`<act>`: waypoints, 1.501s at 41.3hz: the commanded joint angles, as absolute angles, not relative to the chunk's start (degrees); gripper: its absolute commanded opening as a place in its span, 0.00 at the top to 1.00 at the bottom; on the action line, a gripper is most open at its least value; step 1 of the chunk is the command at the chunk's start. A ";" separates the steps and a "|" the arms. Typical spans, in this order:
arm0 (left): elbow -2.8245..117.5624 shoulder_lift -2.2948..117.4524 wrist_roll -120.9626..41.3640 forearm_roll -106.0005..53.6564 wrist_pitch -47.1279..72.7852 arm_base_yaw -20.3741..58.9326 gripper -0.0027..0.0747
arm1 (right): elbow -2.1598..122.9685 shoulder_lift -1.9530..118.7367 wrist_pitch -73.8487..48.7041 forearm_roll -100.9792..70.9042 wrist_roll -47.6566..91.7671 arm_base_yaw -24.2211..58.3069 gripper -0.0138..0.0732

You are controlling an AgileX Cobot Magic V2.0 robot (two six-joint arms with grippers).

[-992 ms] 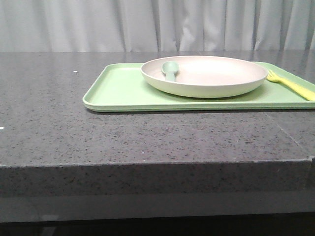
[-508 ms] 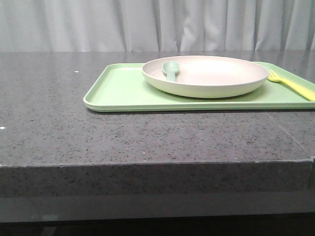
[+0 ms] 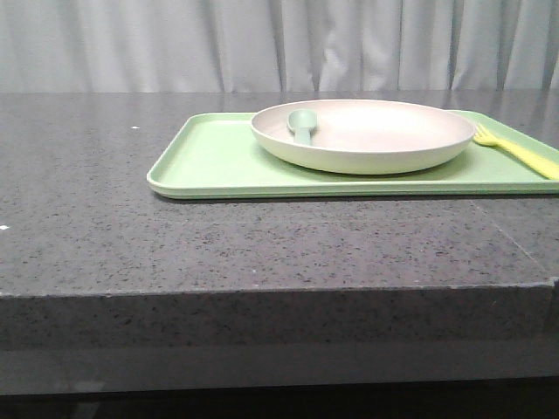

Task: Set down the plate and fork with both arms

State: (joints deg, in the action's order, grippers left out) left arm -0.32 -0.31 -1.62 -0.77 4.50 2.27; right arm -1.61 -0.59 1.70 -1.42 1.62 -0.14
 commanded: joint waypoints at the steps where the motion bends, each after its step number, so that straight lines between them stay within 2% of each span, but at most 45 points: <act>1: -0.51 -1.51 -1.11 -0.71 -0.52 2.21 0.99 | -1.32 -1.65 7.04 -0.86 2.04 -0.59 0.98; 49: -0.51 -1.51 -1.11 -0.71 -0.52 2.21 0.99 | -1.32 -1.65 6.12 -0.86 2.04 -0.54 0.98; 62: -0.51 -1.51 -1.11 -0.71 -0.52 2.21 0.99 | -1.32 -1.65 0.52 -0.86 2.04 -0.54 0.98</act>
